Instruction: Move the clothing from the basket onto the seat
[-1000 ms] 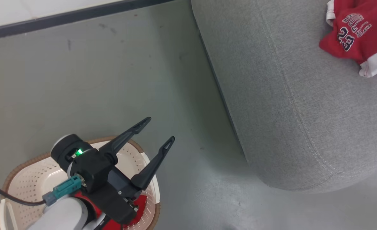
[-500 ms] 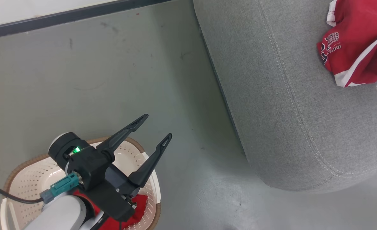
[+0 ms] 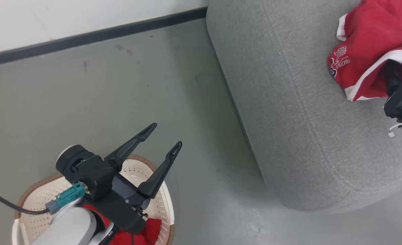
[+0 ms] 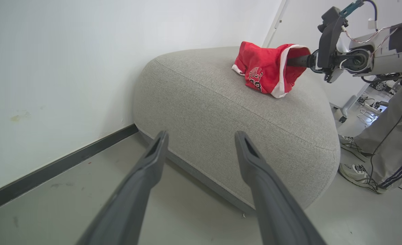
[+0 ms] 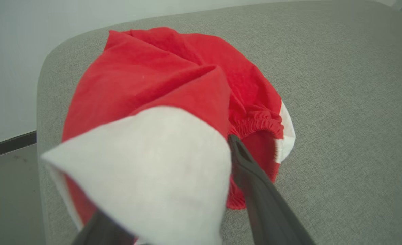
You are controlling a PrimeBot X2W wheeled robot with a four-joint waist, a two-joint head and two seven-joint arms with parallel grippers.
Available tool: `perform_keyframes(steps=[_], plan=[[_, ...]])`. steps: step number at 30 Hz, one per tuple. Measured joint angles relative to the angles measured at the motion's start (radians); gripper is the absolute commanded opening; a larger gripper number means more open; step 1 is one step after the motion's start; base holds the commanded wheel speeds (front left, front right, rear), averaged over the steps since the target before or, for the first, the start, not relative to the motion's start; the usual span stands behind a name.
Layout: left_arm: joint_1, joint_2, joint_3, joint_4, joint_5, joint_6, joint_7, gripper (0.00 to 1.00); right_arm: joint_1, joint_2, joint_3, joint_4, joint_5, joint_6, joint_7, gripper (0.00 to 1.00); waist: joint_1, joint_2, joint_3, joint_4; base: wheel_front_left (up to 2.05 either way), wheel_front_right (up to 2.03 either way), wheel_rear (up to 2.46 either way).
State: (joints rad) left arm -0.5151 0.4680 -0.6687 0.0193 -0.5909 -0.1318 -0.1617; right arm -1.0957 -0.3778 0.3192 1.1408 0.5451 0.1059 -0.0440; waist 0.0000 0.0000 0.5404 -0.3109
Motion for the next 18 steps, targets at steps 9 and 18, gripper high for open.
perform_keyframes(steps=[9, 18], plan=[[0.018, -0.032, 0.0, 0.061, -0.022, 0.0, -0.038, 1.0, 0.065, -0.006, 0.046, 0.029, -0.029, 0.013, -0.001, 1.0, 0.0, 0.0, -0.085, -0.004, 0.0, 0.0, 0.0], [0.071, -0.071, 0.002, 0.105, -0.04, 0.008, -0.062, 1.0, 0.164, -0.033, 0.075, 0.025, -0.034, 0.018, -0.027, 1.0, -0.0001, 0.0, -0.192, -0.012, 0.0, 0.0, 0.0]])
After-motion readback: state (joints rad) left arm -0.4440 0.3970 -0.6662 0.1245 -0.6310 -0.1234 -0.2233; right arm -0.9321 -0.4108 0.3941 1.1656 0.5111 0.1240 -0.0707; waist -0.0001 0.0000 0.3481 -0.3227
